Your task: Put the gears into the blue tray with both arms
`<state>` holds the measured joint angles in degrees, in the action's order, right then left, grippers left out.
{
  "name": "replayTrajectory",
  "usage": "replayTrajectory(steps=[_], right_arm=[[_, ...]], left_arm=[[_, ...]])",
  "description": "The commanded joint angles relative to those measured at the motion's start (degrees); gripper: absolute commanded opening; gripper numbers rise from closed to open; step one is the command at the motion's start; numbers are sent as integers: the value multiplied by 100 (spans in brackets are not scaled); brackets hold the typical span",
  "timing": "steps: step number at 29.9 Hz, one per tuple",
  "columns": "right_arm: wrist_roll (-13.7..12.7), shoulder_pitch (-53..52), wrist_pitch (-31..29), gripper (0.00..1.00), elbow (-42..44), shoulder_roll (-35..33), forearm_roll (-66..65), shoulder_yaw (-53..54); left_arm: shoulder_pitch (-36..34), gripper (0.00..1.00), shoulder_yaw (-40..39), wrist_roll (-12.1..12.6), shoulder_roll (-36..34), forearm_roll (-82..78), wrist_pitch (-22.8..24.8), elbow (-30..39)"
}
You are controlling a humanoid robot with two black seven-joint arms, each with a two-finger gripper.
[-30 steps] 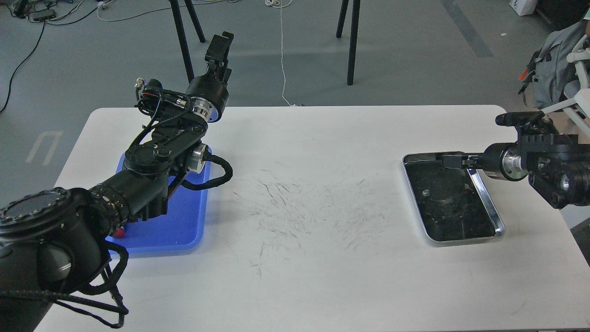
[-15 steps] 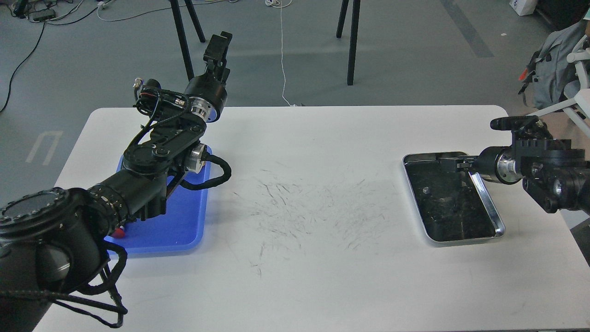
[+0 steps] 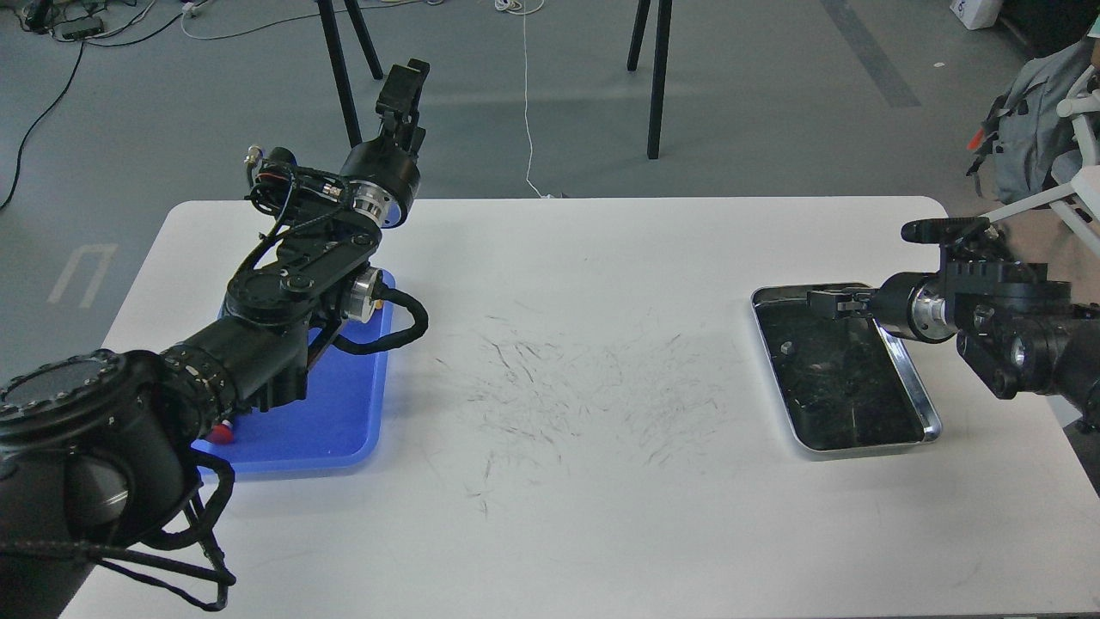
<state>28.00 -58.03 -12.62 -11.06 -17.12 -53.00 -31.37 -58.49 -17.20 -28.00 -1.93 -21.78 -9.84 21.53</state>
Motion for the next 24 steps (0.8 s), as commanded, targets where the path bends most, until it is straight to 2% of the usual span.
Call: replayTrajectory(steps=[1,9,15,17,22,24], right_arm=[[0,72,-4,71,33,16,0,0],[0,187,5,69,271,130,0,0],[0,195,5,64,279,130,0,8],[0,195,5,59,279,130,0,9],[0,195,5,56,279,130,0,0],[0,195,-12,51,271,130,0,0]], left_arm=[[-4,100,7,0,0,-2,-1,0],[5,100,7,0,-9,-2,-1,0],[5,100,7,0,-9,-2,-1,0],[5,100,7,0,-9,-2,-1,0],[5,100,7,0,-9,-2,-1,0],[5,100,7,0,0,-2,-1,0]])
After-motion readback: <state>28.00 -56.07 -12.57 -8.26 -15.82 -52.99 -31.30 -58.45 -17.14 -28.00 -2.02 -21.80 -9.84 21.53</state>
